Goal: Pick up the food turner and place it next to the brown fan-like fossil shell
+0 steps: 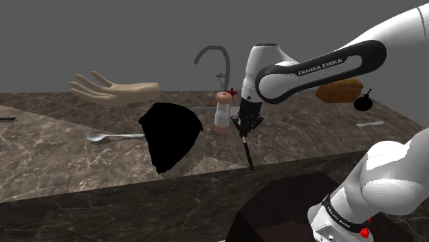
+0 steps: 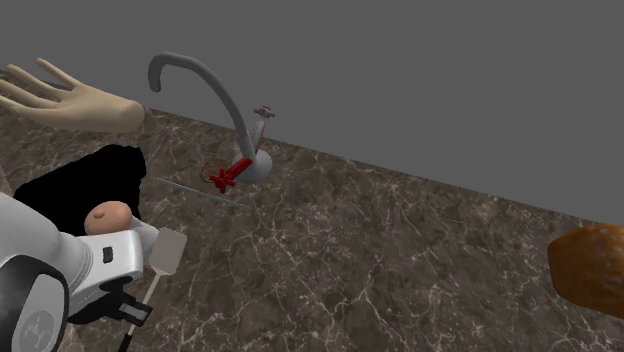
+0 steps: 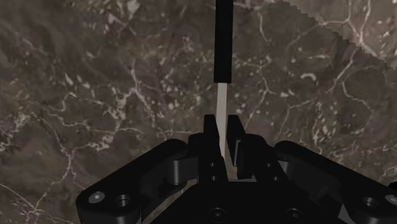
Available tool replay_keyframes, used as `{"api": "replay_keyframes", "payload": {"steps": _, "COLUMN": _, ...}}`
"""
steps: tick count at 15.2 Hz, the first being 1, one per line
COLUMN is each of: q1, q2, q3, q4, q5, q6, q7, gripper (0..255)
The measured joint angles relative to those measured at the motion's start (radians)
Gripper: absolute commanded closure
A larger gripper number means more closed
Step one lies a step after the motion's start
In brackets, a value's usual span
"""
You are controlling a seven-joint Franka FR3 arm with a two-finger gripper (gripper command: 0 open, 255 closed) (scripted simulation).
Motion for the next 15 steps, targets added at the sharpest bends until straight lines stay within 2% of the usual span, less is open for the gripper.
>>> {"api": "replay_keyframes", "payload": {"steps": 6, "q1": 0.0, "q2": 0.045, "q3": 0.004, "q4": -0.039, "q5": 0.0, "q6": 0.084, "q7": -0.001, "gripper": 255}}
{"api": "replay_keyframes", "payload": {"steps": 11, "q1": 0.001, "q2": 0.051, "q3": 0.005, "q4": -0.04, "q5": 0.0, "q6": 0.091, "q7": 0.001, "gripper": 255}}
{"api": "replay_keyframes", "payload": {"steps": 12, "q1": 0.001, "q2": 0.051, "q3": 0.005, "q4": -0.04, "q5": 0.0, "q6": 0.091, "q7": 0.001, "gripper": 0}}
{"api": "replay_keyframes", "payload": {"steps": 15, "q1": 0.001, "q2": 0.051, "q3": 0.005, "q4": -0.04, "q5": 0.0, "q6": 0.091, "q7": 0.001, "gripper": 0}}
